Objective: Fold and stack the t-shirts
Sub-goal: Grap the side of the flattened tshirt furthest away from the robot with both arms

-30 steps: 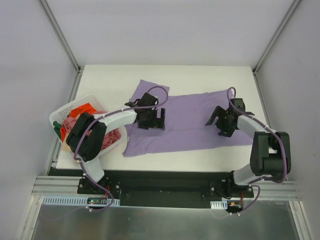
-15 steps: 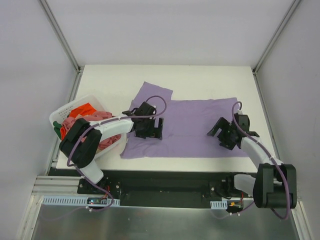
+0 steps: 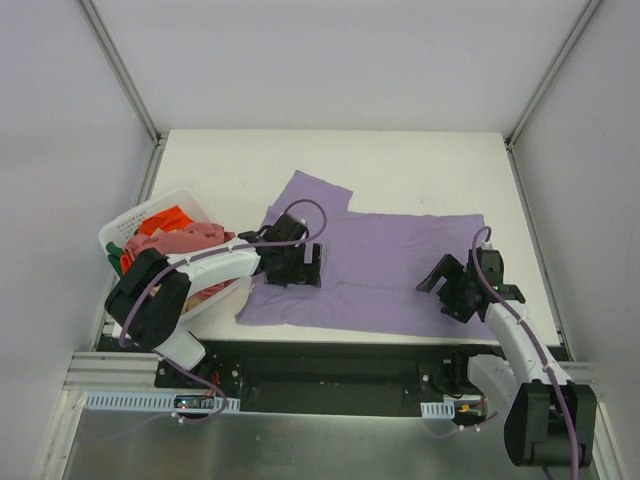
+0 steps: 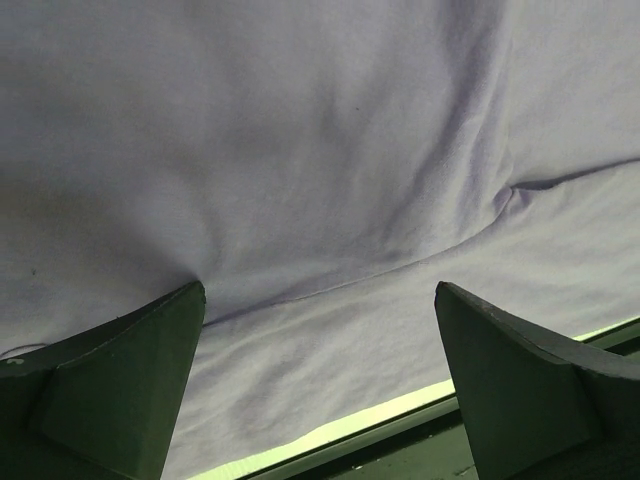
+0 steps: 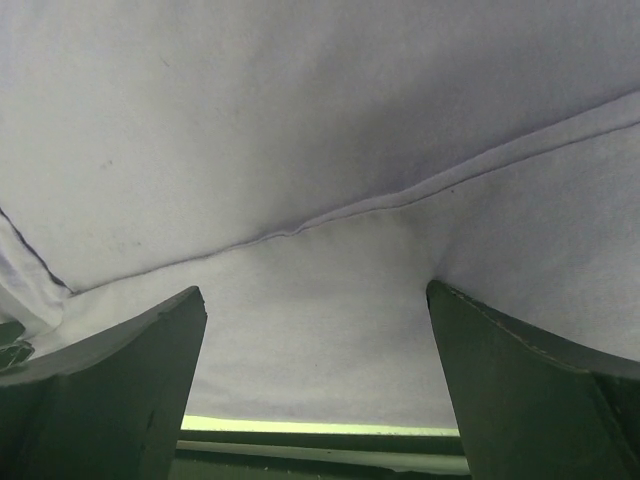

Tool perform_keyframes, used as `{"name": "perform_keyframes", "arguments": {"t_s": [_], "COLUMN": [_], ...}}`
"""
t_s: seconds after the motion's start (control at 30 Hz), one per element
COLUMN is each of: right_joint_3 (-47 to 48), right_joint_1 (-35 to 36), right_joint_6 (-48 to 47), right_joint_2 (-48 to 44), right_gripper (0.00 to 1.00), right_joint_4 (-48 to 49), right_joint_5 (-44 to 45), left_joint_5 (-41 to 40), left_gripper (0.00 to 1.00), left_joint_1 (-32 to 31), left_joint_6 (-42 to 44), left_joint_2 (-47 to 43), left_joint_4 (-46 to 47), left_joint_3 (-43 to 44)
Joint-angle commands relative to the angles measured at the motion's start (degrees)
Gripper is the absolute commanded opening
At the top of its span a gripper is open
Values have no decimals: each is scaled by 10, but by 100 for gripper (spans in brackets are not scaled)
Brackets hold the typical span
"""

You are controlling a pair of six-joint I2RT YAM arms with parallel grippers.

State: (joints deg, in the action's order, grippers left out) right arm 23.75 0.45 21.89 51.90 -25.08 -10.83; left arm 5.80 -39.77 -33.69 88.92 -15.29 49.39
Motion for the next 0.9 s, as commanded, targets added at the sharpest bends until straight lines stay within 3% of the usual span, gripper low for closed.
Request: {"name": "perform_keyframes", "arguments": {"t_s": [0.0, 0.4, 0.87], "right_joint_3": [-15, 19, 67], "right_joint_1": [-3, -3, -2], "right_joint_6": [7, -22, -52], "right_joint_2": [-12, 85, 103], "right_gripper": [96, 96, 96], "right_joint_4": [-105, -62, -83], "right_joint_5": [65, 62, 86], "left_joint_5": [-12, -6, -5], "left_gripper": [99, 99, 99], "left_joint_1": [-5, -12, -19], "left_joint_6": [-17, -46, -87], "left_joint_2": [-23, -55, -94], "left_joint_4": [-16, -16, -31], "left_joint_3": [3, -37, -66]}}
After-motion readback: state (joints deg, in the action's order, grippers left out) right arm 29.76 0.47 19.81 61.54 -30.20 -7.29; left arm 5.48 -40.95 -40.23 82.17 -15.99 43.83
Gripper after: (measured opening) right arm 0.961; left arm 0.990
